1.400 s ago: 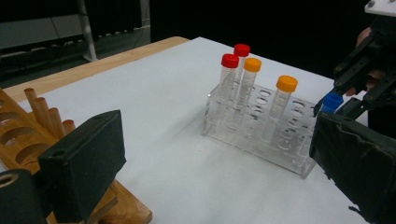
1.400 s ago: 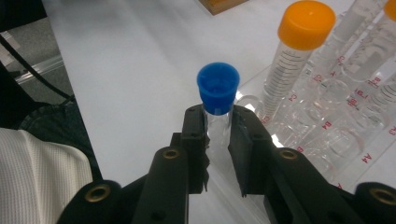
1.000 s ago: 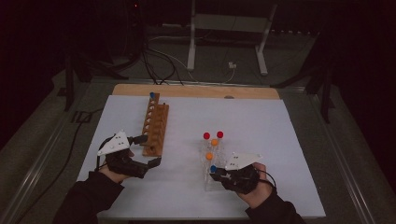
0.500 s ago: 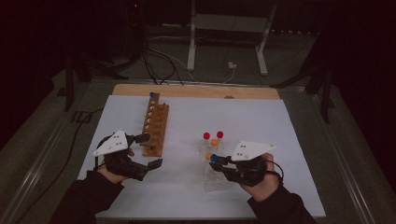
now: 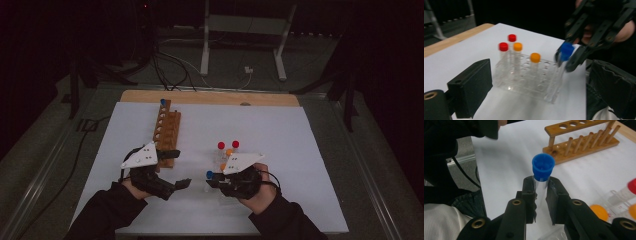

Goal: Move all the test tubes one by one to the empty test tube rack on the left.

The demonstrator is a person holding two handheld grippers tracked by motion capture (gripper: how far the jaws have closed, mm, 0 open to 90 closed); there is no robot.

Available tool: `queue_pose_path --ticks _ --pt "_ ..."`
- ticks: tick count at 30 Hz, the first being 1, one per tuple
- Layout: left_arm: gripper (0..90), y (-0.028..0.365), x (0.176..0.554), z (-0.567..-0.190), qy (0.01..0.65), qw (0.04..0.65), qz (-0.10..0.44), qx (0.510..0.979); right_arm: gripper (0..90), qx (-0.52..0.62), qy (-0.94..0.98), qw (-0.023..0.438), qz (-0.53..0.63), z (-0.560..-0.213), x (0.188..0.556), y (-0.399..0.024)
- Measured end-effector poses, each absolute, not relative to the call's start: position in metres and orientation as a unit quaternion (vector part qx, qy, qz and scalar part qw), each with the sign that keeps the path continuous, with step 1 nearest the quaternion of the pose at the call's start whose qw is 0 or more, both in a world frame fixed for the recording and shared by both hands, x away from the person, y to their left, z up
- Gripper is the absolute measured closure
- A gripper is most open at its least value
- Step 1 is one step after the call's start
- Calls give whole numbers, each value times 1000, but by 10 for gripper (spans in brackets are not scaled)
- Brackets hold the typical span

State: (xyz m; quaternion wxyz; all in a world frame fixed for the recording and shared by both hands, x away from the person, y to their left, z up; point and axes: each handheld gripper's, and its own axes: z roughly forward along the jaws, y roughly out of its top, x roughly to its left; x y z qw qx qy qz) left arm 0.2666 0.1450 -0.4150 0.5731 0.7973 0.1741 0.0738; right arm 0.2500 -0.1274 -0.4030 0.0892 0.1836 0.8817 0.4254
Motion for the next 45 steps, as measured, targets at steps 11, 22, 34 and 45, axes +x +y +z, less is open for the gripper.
queue_pose_path --ticks 11,22,34,45 --pt "274 127 266 -420 151 582 56 797 774 179 889 76 415 -414 255 -114" --pt "575 118 266 -426 139 569 59 808 774 176 890 76 414 -414 256 -112" --pt "761 116 266 -428 123 564 58 815 774 182 889 75 414 -415 257 -111" --pt "776 122 269 -418 120 566 68 813 658 180 878 85 435 -411 254 -117"
